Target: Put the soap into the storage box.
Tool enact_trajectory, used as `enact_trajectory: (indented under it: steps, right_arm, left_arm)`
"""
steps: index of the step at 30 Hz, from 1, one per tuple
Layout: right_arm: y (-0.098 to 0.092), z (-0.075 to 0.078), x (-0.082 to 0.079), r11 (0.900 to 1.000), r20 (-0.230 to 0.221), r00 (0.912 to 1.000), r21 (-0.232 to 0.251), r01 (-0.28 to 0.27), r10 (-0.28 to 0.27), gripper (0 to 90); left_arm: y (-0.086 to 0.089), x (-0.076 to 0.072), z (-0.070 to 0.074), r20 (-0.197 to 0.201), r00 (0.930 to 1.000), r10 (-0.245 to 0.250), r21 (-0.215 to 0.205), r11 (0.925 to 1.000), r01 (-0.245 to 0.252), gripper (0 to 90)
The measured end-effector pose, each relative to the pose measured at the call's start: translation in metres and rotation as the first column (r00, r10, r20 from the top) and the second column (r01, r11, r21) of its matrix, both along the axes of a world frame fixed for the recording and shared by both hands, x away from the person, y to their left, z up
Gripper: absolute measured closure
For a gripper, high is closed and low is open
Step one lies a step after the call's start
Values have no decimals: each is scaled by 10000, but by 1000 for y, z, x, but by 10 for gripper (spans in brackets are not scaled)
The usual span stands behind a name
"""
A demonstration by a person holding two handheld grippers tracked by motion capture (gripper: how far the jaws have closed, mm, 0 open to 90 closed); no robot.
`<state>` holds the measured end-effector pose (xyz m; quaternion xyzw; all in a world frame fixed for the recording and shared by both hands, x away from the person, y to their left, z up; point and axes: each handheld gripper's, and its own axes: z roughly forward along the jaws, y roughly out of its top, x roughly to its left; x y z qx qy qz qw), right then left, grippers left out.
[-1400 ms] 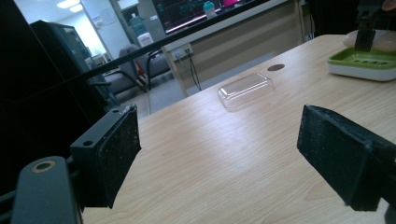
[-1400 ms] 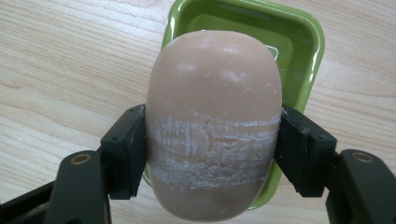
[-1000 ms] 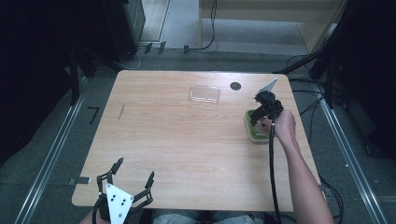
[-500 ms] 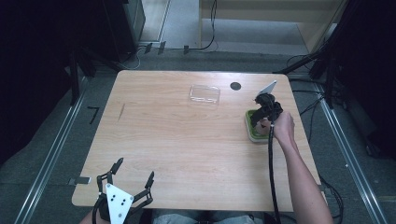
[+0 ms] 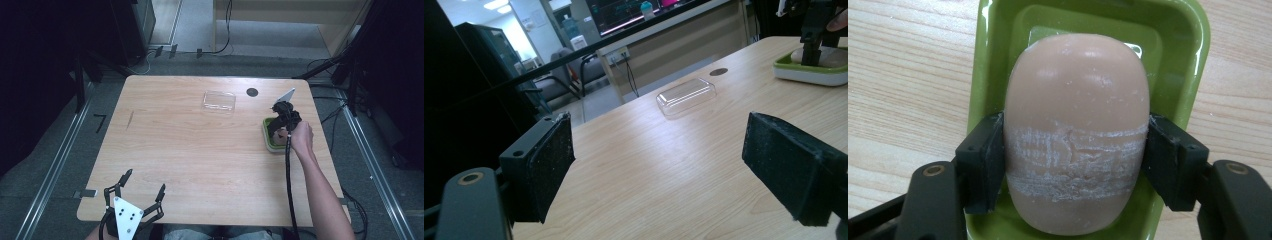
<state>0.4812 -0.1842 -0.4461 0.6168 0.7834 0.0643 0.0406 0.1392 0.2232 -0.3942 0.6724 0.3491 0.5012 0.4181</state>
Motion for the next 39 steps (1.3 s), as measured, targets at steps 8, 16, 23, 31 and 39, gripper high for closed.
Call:
enact_trajectory:
  steps: [8, 16, 23, 31, 39]
  right_arm:
    - [-1, -1, 0, 9999, -10, 9999, 74, 140, -140, 331]
    - [-4, -3, 1, 9997, -29, 9999, 171, 160, -160, 329]
    - [-3, 0, 0, 9999, 91, 9999, 93, 126, -126, 306]
    - [-1, 7, -4, 9999, 290, 9996, -99, -29, 32, 184]
    - [-5, 13, -10, 9996, 310, 9991, -36, -297, 298, 90]
  left_arm:
    - [0, 0, 0, -2, 10000, -6, 15, 10000, 6, 138]
    - [0, 0, 0, 1, 10000, -7, -3, 10000, 7, 138]
    - [0, 0, 0, 15, 10000, -6, 3, 10000, 6, 138]
    - [-1, 0, 0, 34, 10000, -44, 29, 10000, 44, 138]
    - [-3, 2, 0, 49, 9999, -151, 24, 9999, 151, 138]
